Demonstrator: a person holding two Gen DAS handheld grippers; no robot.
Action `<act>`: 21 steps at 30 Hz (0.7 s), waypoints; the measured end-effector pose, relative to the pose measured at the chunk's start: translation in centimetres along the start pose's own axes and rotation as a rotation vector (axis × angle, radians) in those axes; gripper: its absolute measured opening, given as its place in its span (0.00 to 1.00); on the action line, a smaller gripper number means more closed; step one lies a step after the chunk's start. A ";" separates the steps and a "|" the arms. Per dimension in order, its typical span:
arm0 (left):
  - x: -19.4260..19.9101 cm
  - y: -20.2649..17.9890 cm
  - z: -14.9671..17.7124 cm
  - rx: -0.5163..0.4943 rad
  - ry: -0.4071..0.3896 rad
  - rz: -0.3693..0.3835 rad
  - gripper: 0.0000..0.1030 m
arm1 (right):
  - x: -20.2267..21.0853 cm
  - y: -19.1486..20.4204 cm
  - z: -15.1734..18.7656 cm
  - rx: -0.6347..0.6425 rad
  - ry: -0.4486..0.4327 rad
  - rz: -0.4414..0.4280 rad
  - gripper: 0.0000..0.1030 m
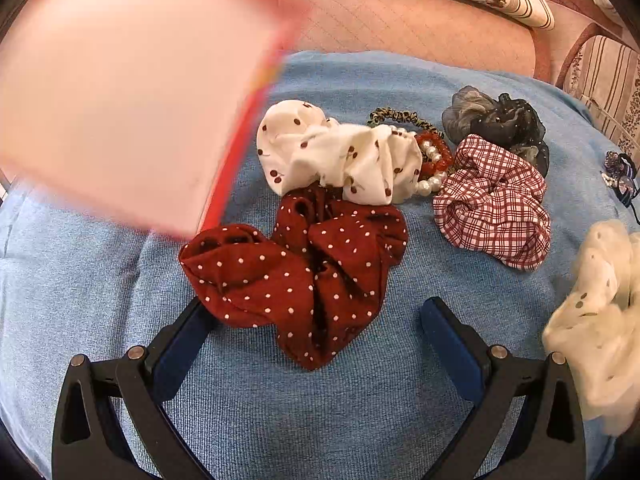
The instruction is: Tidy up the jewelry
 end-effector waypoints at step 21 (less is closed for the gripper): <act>-0.1 -0.3 0.1 0.003 -0.002 -0.004 1.00 | 9.6 -1.2 1.7 -0.102 -0.175 -0.026 0.97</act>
Point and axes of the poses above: each gripper's, at about its wrist camera, not at the fingertips, and x roughly against the way its jaws point, y to its left, z to its underside, the point moved 10 cm from there along -x, roughly the way its jaws point, and after that the axes turned 3 degrees about x, right-handed, at the moved point
